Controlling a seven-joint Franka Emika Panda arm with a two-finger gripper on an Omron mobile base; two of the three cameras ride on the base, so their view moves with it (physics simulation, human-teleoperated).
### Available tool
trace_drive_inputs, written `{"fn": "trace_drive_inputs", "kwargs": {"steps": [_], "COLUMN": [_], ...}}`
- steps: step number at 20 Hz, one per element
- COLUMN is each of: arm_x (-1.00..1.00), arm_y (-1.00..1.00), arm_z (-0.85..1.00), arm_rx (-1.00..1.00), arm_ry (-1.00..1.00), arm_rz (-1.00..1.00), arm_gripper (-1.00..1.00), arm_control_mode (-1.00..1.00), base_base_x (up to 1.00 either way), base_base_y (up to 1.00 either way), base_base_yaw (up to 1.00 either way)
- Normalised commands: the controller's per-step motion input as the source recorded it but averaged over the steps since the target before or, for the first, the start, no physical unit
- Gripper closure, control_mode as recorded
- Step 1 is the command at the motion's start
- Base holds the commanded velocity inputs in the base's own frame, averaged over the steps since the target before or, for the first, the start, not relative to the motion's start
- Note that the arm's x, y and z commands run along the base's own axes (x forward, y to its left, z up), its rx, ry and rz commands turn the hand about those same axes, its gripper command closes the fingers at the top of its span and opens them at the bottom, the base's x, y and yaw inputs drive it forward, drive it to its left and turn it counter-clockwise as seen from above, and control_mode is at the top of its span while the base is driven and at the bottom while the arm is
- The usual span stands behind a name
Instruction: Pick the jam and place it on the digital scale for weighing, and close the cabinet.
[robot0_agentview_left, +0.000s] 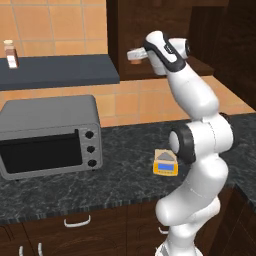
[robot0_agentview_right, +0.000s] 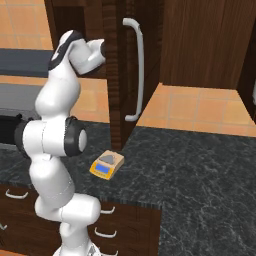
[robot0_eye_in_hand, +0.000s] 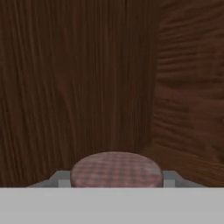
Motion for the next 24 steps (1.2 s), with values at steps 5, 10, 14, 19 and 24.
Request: {"fn": "trace_drive_inputs", "kwargs": {"steps": [5, 10, 14, 19, 24], "arm_x": [-0.99, -1.00, -1.00, -1.00, -1.00], "arm_y": [-0.25, -0.29, -0.09, -0.27, -0.66], "arm_z": [0.00, 0.00, 0.00, -0.06, -0.42], "arm_rx": [0.00, 0.00, 0.00, 0.01, 0.05], "arm_ry": [0.00, -0.03, -0.06, -0.03, 0.00], "arm_rz": [0.00, 0.00, 0.00, -0.03, -0.01], "arm_gripper": [1.00, 1.00, 1.00, 1.00, 1.00], "arm_control_mode": [-1.00, -1.00, -1.00, -1.00, -1.00], "base_base_x": [0.00, 0.00, 0.00, 0.00, 0.00], "base_base_y": [0.00, 0.00, 0.00, 0.00, 0.00], "base_base_yaw": [0.00, 0.00, 0.00, 0.00, 0.00]}}
